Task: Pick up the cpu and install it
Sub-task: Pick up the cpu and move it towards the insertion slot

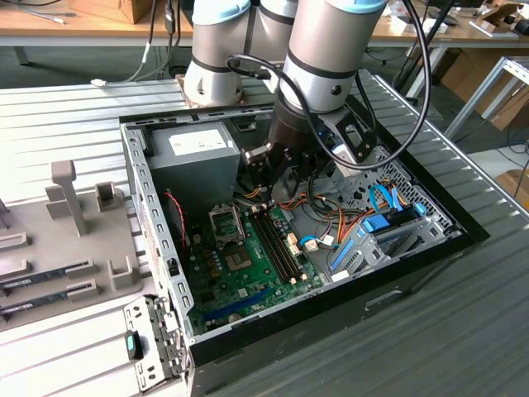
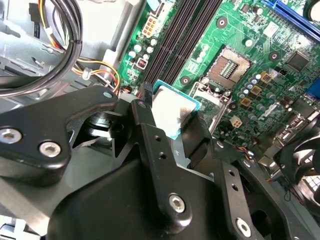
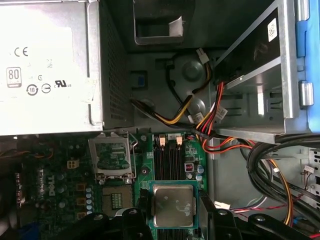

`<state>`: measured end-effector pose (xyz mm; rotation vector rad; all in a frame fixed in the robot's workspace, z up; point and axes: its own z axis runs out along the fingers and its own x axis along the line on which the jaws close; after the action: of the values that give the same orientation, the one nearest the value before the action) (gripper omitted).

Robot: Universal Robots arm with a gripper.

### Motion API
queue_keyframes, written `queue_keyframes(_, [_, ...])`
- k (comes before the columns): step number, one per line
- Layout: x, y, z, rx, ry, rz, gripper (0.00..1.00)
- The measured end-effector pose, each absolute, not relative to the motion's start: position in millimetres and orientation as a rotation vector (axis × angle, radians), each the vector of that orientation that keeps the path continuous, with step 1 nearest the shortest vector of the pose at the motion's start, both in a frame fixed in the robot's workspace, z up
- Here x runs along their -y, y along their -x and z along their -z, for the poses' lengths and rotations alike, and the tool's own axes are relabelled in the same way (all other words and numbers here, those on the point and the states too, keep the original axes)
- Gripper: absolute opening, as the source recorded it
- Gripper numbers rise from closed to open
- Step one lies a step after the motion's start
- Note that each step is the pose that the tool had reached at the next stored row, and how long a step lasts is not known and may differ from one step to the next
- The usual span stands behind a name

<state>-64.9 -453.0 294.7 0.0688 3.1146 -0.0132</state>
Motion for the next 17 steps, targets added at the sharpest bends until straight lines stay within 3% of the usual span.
queue_keyframes(17, [457.1, 64.9, -282.0, -3.115, -0.069, 0.013, 0.47])
